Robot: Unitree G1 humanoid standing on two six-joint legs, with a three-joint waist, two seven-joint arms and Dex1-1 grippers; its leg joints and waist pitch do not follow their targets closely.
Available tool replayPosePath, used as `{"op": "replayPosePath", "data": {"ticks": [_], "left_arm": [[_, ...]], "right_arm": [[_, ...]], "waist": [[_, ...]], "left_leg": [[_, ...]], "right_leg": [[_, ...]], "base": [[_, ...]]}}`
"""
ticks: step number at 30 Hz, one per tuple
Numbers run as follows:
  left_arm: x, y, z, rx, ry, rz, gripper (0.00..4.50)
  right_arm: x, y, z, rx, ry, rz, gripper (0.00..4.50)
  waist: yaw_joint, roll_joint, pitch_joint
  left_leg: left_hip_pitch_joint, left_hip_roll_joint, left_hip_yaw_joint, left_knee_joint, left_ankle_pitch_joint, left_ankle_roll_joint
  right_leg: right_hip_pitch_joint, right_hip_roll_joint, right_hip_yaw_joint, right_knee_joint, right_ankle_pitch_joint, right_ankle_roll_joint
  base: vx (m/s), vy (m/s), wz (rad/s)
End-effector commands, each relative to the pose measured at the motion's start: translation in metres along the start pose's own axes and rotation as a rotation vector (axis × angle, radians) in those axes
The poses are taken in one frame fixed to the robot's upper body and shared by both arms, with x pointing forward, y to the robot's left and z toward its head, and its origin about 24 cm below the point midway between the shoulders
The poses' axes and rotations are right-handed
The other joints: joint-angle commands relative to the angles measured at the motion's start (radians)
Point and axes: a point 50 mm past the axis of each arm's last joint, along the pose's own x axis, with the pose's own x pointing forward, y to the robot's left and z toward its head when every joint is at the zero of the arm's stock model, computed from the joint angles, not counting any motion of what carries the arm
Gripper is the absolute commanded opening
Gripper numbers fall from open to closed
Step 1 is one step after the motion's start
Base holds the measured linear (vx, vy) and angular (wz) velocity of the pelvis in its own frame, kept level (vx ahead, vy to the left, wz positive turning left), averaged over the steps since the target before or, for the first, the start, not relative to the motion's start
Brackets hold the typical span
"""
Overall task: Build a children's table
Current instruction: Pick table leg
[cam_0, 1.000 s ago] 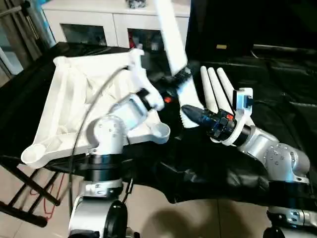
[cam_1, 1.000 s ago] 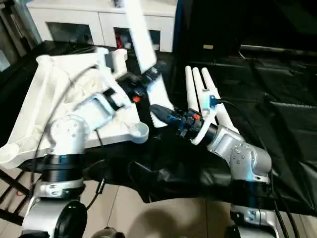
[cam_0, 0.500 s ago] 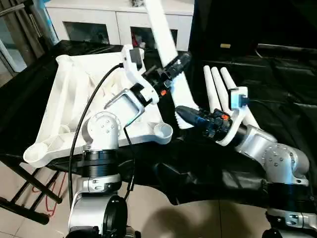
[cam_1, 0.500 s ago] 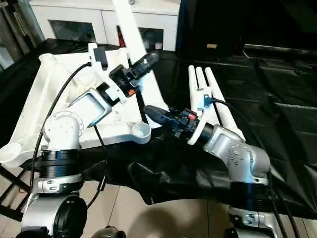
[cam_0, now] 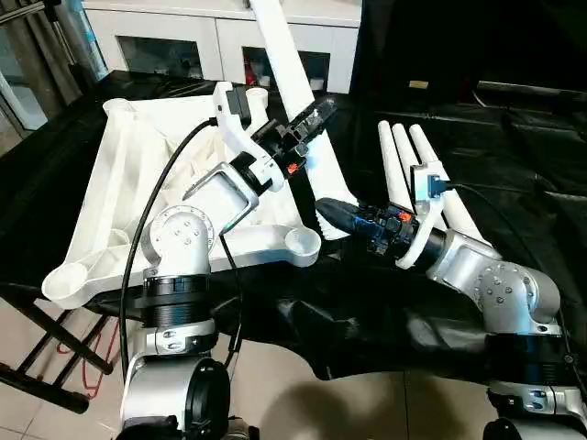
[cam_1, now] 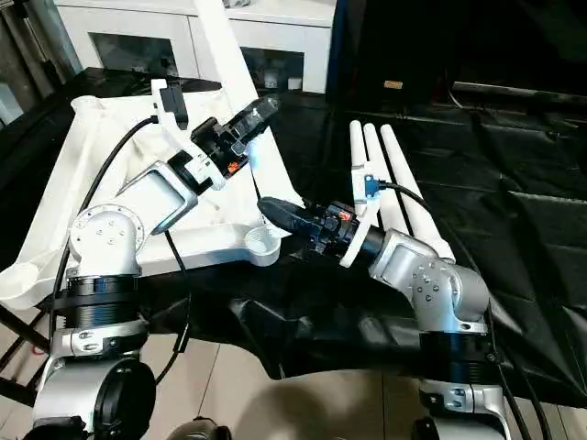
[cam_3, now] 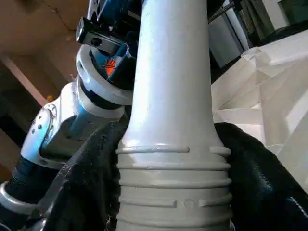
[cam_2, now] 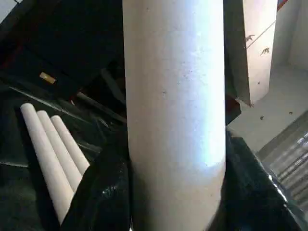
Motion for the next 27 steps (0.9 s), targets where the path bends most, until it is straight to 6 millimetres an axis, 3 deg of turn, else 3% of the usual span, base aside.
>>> {"op": "replayPosePath", "data": {"ticks": [1,7,8,12,15,19,22,26,27], "left_arm": [[-0.003,0.001,0.005,0.050,-0.006,0.040,1.97],[0.003,-0.006,0.006,0.168,0.024,0.042,1.95],[0.005,-0.008,0.005,0.199,0.039,0.043,1.95],[0.006,-0.009,0.005,0.217,0.044,0.040,1.95],[0.007,-0.009,0.004,0.220,0.047,0.030,1.95],[0.007,-0.010,0.004,0.231,0.051,0.027,1.95],[0.008,-0.013,0.004,0.266,0.057,0.024,1.95],[0.009,-0.016,0.003,0.313,0.063,0.028,1.95],[0.010,-0.016,0.002,0.336,0.065,0.038,1.95]], "right_arm": [[0.002,0.002,0.012,-0.063,-0.009,-0.010,3.44],[0.005,-0.001,0.025,-0.144,-0.022,-0.107,3.90],[0.005,0.001,0.037,-0.164,-0.040,-0.132,3.93],[0.002,0.009,0.047,-0.174,-0.015,-0.106,4.04],[0.000,0.012,0.048,-0.192,0.067,-0.095,4.04],[0.000,0.012,0.047,-0.189,0.149,-0.092,4.04],[0.003,0.010,0.045,-0.254,0.259,-0.128,4.04],[0.013,0.011,0.047,-0.299,0.272,-0.156,4.04],[0.017,0.010,0.047,-0.315,0.277,-0.180,4.04]], "waist": [[0.001,-0.018,-0.079],[-0.002,-0.019,-0.078],[-0.004,-0.019,-0.079],[-0.001,-0.021,-0.081],[-0.002,-0.024,-0.083],[-0.001,-0.025,-0.082],[-0.004,-0.032,-0.080],[-0.004,-0.029,-0.080],[-0.004,-0.035,-0.081]], "left_leg": [[0.018,0.054,-0.021,-0.069,-0.072,0.030],[0.021,0.057,-0.022,-0.073,-0.082,0.016],[0.022,0.056,-0.021,-0.072,-0.071,0.016],[0.021,0.055,-0.019,-0.069,-0.051,0.024],[0.017,0.053,-0.019,-0.066,-0.024,0.040],[0.018,0.052,-0.018,-0.064,-0.044,0.043],[0.018,0.054,-0.017,-0.065,-0.051,0.036],[0.020,0.055,-0.017,-0.065,-0.053,0.032],[0.019,0.057,-0.019,-0.067,-0.035,0.032]], "right_leg": [[0.048,-0.093,0.054,-0.082,-0.111,-0.188],[0.045,-0.092,0.054,-0.083,-0.141,-0.173],[0.045,-0.090,0.054,-0.080,-0.129,-0.172],[0.048,-0.087,0.054,-0.077,-0.081,-0.181],[0.051,-0.088,0.053,-0.071,-0.029,-0.193],[0.053,-0.090,0.054,-0.076,-0.059,-0.201],[0.051,-0.090,0.054,-0.078,-0.087,-0.191],[0.049,-0.091,0.055,-0.077,-0.095,-0.194],[0.047,-0.091,0.055,-0.072,-0.084,-0.194]], "base": [[0.000,0.000,0.00],[0.000,0.000,0.00],[0.000,0.000,0.00],[0.000,0.000,0.00],[0.000,0.000,0.00],[0.000,0.000,0.00],[0.000,0.000,0.00],[0.000,0.000,0.00],[0.000,0.000,0.00]]}}
